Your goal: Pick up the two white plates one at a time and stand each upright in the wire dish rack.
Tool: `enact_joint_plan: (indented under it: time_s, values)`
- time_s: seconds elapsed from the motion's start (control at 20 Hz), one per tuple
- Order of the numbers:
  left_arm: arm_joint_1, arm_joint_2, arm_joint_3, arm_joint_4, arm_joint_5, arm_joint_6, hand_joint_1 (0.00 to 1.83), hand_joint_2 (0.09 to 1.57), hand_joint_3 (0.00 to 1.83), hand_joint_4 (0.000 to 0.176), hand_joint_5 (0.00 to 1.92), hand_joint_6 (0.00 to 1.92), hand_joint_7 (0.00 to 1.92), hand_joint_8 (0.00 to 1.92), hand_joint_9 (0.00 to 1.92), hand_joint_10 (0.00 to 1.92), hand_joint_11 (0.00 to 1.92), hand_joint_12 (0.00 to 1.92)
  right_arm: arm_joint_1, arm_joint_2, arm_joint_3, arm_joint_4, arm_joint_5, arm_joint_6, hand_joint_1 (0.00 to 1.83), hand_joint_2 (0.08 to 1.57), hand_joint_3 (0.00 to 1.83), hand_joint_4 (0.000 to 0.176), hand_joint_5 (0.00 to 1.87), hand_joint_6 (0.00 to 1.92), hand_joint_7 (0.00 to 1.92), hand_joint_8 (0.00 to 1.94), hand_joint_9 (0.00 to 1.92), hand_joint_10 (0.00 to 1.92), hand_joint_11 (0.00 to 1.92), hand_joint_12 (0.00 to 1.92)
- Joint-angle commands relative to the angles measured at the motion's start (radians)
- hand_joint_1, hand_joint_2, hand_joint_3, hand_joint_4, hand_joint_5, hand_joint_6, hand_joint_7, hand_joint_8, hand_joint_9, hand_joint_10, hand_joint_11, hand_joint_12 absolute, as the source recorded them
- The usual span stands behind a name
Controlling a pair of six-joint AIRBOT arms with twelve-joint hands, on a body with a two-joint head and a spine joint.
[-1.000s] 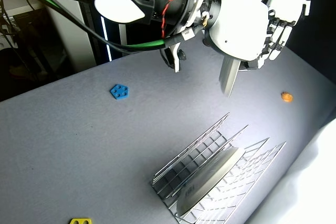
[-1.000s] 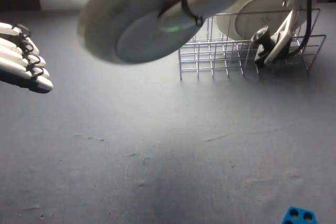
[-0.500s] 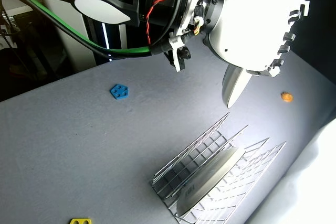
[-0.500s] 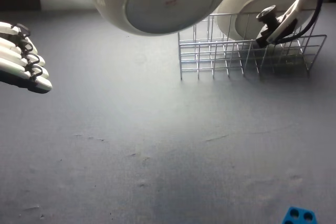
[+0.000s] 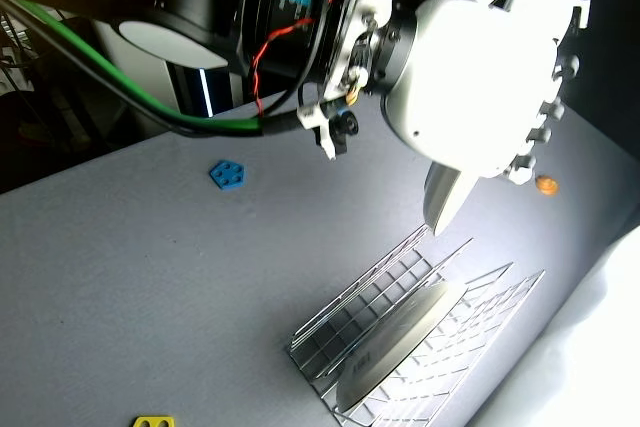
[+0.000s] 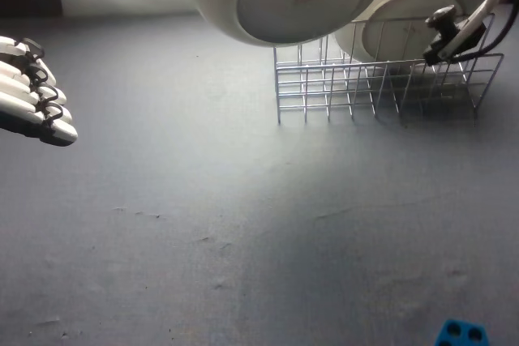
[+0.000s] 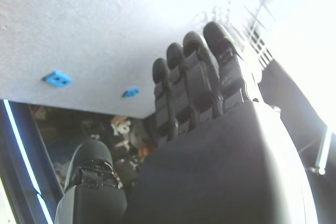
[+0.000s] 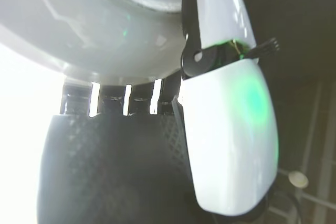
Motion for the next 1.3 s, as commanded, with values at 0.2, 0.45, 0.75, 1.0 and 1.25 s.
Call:
enact_joint_plan:
  time_s: [0.2,0.45,0.75,1.0,1.25]
  values:
    - [-0.012,-0.004,0.024,-0.066,-0.012,-0.001,0.0,1.13,0.0,0.0,0.4,0.01,0.39,0.01,0.36,0.01,0.04,0.66,-0.014,0.007,0.004,0.011,0.146,0.025,1.38,1.09,0.0,0.0,0.93,1.01,1.03,0.9,1.0,1.02,0.76,1.19]
    - [-0.012,-0.006,0.033,-0.066,-0.015,-0.003,0.0,1.13,0.0,0.0,0.39,0.0,0.37,0.0,0.35,0.0,0.01,0.66,-0.02,0.008,0.01,0.011,0.157,0.025,1.38,1.09,0.0,0.0,0.94,1.01,1.04,0.93,0.98,1.03,0.74,1.2]
    - [-0.012,-0.001,0.035,-0.066,-0.016,-0.004,0.0,1.13,0.0,0.0,0.39,0.0,0.38,0.01,0.35,0.0,0.01,0.66,-0.02,0.007,0.029,0.011,0.173,0.03,1.38,1.08,0.0,0.0,0.96,0.97,1.04,0.91,1.0,1.02,0.76,1.2]
    - [-0.016,-0.005,0.041,-0.066,-0.021,-0.009,0.0,1.12,0.0,0.0,0.38,0.0,0.37,0.0,0.34,0.0,0.0,0.65,-0.02,0.007,0.056,0.011,0.14,0.039,1.38,1.09,0.0,0.0,0.93,1.01,1.03,0.93,0.99,1.02,0.76,1.2]
    - [-0.027,-0.008,0.039,-0.066,-0.03,-0.015,0.0,1.13,0.0,0.0,0.37,0.0,0.35,0.0,0.32,0.0,0.0,0.61,-0.026,0.006,0.082,0.011,0.125,0.039,1.38,1.1,0.0,0.0,0.92,1.04,1.02,0.94,0.97,1.06,0.75,1.21]
